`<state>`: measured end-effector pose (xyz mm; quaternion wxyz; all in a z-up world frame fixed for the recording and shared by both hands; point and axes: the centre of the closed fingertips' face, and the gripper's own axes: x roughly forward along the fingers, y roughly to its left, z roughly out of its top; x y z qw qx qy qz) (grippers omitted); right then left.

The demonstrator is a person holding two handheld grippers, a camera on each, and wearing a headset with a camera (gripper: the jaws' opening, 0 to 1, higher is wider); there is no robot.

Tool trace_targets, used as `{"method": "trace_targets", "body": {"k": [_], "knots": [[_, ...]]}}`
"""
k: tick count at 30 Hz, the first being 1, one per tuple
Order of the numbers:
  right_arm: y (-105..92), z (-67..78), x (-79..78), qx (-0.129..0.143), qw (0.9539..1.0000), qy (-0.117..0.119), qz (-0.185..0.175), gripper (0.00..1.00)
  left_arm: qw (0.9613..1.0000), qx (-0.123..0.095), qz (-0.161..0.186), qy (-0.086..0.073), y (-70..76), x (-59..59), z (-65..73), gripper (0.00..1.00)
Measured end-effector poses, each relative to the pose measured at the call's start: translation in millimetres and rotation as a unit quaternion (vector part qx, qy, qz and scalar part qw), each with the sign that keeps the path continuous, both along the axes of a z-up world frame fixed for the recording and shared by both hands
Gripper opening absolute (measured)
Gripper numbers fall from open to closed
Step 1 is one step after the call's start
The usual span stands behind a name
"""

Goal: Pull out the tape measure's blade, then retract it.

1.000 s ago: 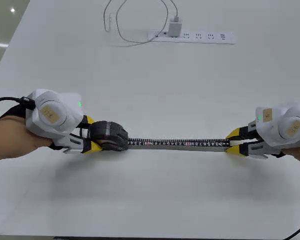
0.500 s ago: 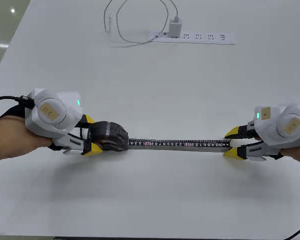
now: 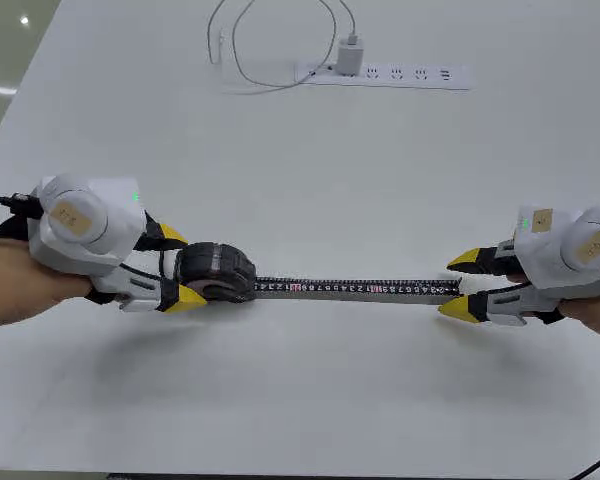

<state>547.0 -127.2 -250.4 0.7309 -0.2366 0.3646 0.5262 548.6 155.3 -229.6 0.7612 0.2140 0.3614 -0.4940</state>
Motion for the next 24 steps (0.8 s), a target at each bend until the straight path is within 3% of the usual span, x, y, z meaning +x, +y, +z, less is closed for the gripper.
{"method": "trace_targets", "body": {"k": [1,13,24], "knots": [[0.3,0.8,-0.1,0.001,1.0,-0.002,-0.001,0.32,0.9999,-0.015,0.008,0.001,-1.5,-0.4,2.6,0.46],[8.2,9.9,-1.2,0.03,0.9987,-0.017,-0.038,0.41,0.9974,-0.044,0.057,-0.007,5.8,-1.5,11.3,0.55],[10.4,17.9,-8.1,0.046,0.9959,-0.035,-0.07,0.59,0.9928,-0.063,0.092,-0.043,6.0,-4.6,26.4,0.68]]}}
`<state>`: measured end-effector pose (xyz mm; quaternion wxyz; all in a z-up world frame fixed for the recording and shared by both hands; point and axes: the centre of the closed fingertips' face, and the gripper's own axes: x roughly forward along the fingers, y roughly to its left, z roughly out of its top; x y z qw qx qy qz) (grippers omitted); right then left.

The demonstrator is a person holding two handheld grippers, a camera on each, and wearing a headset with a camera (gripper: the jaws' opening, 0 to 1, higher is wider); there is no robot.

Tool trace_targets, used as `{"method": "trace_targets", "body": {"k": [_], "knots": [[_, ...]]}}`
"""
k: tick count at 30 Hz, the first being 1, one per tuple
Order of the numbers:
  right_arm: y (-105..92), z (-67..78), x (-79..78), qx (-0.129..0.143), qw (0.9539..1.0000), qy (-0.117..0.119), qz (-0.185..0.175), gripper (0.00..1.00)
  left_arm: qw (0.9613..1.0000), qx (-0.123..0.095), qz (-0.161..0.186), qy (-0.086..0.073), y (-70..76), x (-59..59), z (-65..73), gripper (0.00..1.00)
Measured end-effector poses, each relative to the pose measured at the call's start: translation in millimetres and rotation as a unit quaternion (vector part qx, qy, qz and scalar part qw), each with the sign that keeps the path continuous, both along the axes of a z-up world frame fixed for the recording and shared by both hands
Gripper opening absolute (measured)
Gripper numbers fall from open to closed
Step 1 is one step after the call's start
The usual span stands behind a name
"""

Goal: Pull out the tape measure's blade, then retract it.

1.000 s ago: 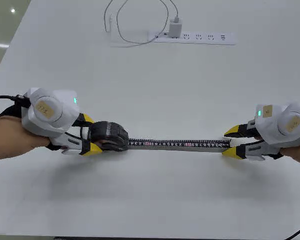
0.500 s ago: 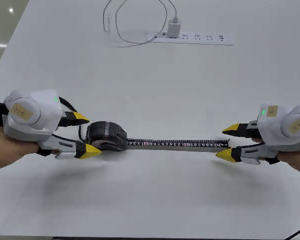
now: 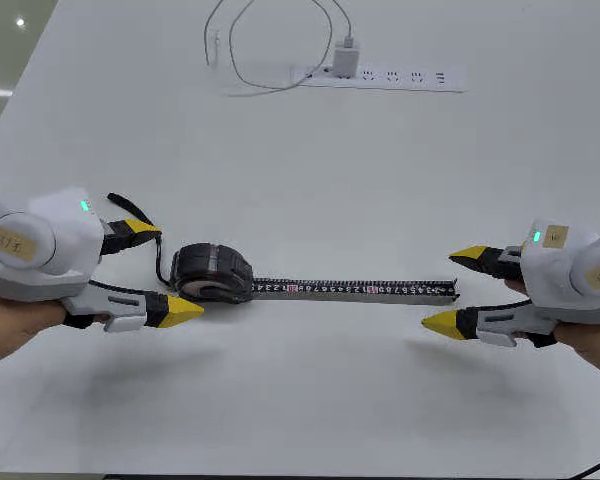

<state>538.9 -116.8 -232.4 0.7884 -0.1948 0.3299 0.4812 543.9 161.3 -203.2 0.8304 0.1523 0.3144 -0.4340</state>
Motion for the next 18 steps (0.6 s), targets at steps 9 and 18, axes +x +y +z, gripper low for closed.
{"method": "trace_targets", "body": {"k": [9,18], "knots": [[1.3,10.7,-9.0,-0.003,0.9998,-0.016,-0.01,0.64,0.9992,-0.009,0.034,-0.022,8.1,-7.3,8.4,0.7],[2.9,21.2,-16.3,0.012,0.9993,-0.023,-0.025,0.69,0.9976,-0.025,0.058,-0.029,11.3,-19.1,13.6,0.74]]}}
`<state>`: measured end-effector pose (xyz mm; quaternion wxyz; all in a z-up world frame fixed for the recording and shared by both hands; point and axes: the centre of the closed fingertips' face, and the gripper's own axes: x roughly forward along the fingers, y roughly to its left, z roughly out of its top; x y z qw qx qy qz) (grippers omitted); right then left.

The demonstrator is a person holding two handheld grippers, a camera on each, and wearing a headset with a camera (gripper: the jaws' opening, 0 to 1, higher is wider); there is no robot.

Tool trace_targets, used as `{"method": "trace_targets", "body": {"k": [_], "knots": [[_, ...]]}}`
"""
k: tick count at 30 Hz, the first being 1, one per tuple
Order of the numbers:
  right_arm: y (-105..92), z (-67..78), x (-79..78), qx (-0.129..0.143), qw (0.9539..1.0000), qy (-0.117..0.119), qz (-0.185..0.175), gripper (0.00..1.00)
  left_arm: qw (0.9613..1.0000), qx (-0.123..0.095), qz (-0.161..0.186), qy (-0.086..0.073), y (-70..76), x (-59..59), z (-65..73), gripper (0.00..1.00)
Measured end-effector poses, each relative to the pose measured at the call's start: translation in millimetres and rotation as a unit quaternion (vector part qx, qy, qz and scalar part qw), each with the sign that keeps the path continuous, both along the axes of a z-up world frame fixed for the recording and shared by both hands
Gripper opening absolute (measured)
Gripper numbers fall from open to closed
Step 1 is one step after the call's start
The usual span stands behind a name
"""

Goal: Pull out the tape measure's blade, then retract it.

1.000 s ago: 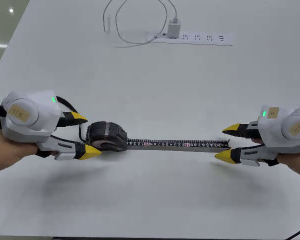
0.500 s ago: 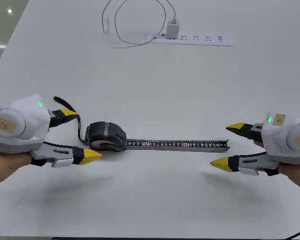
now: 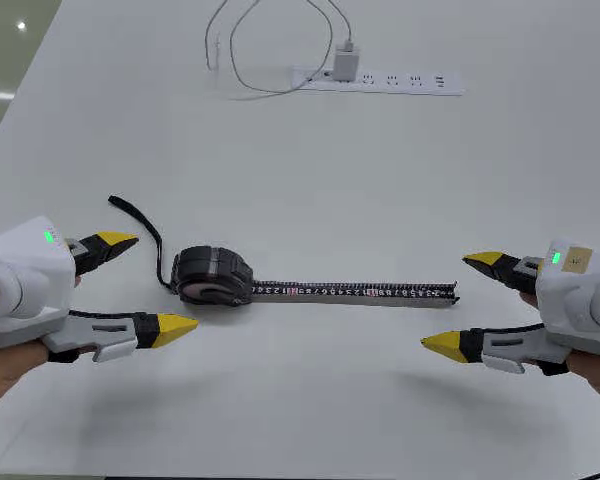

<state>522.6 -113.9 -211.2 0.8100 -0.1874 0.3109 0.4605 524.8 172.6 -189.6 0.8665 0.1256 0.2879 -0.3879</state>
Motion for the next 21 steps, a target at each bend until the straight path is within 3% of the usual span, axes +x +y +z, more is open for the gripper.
{"method": "trace_targets", "body": {"k": [11,21], "knots": [[-8.9,1.9,-10.0,0.009,0.9996,0.004,-0.025,0.73,0.9998,-0.002,0.018,-0.003,6.7,-16.7,0.6,0.79],[-16.9,2.1,-23.1,0.013,0.9992,0.006,-0.037,0.76,0.9993,-0.006,0.037,0.008,17.3,-31.7,-0.1,0.82]]}}
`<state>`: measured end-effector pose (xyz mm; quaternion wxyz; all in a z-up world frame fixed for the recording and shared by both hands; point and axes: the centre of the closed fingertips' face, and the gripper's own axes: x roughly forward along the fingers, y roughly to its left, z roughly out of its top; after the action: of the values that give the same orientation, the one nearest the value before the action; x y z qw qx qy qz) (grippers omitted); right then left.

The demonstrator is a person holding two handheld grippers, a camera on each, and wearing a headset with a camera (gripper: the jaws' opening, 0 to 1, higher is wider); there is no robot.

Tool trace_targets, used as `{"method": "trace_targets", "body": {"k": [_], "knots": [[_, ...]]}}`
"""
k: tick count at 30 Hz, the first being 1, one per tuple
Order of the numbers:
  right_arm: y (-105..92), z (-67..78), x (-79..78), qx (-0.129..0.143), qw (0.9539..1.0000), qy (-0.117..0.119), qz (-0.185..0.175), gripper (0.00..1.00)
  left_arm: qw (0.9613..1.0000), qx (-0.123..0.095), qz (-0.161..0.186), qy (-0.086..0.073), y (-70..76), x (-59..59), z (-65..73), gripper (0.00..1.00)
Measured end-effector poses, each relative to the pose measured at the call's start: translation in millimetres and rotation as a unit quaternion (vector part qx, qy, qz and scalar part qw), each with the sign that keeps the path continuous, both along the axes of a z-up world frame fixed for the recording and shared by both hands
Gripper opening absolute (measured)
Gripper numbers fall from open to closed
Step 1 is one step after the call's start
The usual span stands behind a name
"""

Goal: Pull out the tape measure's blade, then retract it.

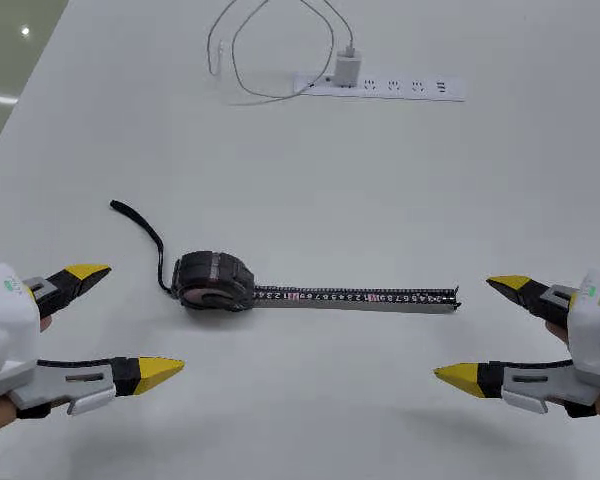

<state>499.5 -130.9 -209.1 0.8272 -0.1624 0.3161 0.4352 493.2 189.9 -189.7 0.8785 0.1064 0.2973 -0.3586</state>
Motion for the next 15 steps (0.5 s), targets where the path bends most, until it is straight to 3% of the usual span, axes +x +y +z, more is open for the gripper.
{"method": "trace_targets", "body": {"k": [15], "knots": [[-6.2,2.1,-16.2,0.006,0.9998,0.002,-0.017,0.77,0.9994,-0.012,0.031,0.009,5.2,-20.6,-2.2,0.85]]}}
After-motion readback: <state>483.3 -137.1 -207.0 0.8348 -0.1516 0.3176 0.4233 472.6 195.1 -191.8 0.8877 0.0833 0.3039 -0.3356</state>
